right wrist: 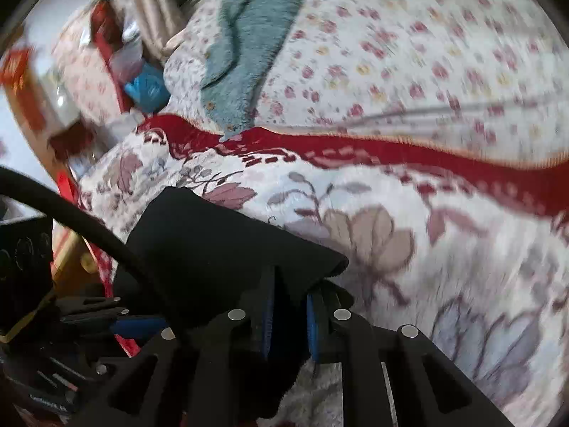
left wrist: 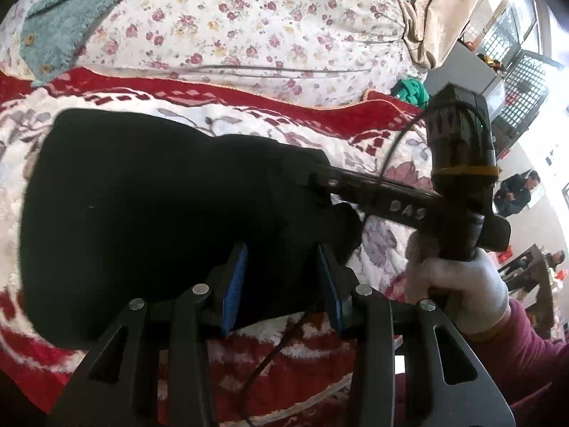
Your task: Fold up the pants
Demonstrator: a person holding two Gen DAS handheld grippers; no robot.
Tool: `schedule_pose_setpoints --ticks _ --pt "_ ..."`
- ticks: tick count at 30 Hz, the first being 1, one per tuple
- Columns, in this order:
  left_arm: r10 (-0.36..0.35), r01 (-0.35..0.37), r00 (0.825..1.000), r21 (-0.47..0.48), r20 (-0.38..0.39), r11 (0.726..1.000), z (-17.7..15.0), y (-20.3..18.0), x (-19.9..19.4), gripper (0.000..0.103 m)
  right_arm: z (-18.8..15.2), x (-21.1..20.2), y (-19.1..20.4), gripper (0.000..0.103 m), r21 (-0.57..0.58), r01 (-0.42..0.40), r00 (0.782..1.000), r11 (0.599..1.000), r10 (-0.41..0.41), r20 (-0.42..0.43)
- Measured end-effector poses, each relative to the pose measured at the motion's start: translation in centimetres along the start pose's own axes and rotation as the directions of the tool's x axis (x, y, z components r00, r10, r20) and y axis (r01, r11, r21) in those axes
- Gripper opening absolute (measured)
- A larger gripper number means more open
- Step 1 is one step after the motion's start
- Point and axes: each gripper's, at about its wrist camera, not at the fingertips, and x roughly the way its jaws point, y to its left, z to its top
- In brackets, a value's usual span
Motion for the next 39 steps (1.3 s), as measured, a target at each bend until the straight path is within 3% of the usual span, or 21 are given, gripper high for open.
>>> schedule_pose_setpoints --ticks 5,12,14,19,27,33,39 --pt "0.090 -0.090 0.996 0.013 0.024 0.996 0.5 -0.3 -1.7 0.043 -0.4 -2.1 -1.4 0.030 0.111 -0.054 0.998 0.992 0.052 0.018" --pt "0.238 -0.239 0.968 0.005 0.079 0.971 1.3 0.3 -3.8 0.043 0.2 -5.2 1.4 0.036 0.027 -0.123 0.986 0.992 0.119 0.114" --pt "0.266 -0.266 0.960 -0.002 0.084 0.964 1.3 0.7 -4.1 0.043 0.2 -5.3 2.3 0.045 -0.006 -0.127 0.984 0.992 0.127 0.124" --pt "0.331 -0.332 0.938 -0.011 0.103 0.943 1.3 1.4 -4.8 0.043 -0.3 -5.1 4.0 0.046 -0.035 -0.145 0.982 0.989 0.148 0.116" --pt "0.333 -0.326 0.939 -0.087 0.089 0.941 1.1 3.7 -5.4 0.043 -1.1 -4.8 5.4 0.050 -0.064 -0.119 0.988 0.991 0.125 0.095" --pt "0.342 -0.331 0.936 -0.117 0.084 0.936 0.8 4.7 -5.6 0.043 -1.2 -4.7 4.6 0.050 -0.025 -0.135 0.986 0.991 0.137 0.099" --pt "0.298 -0.280 0.950 -0.174 0.092 0.944 0.7 6.2 -6.3 0.043 -1.5 -4.8 4.4 0.052 -0.028 -0.109 0.989 0.994 0.112 0.099"
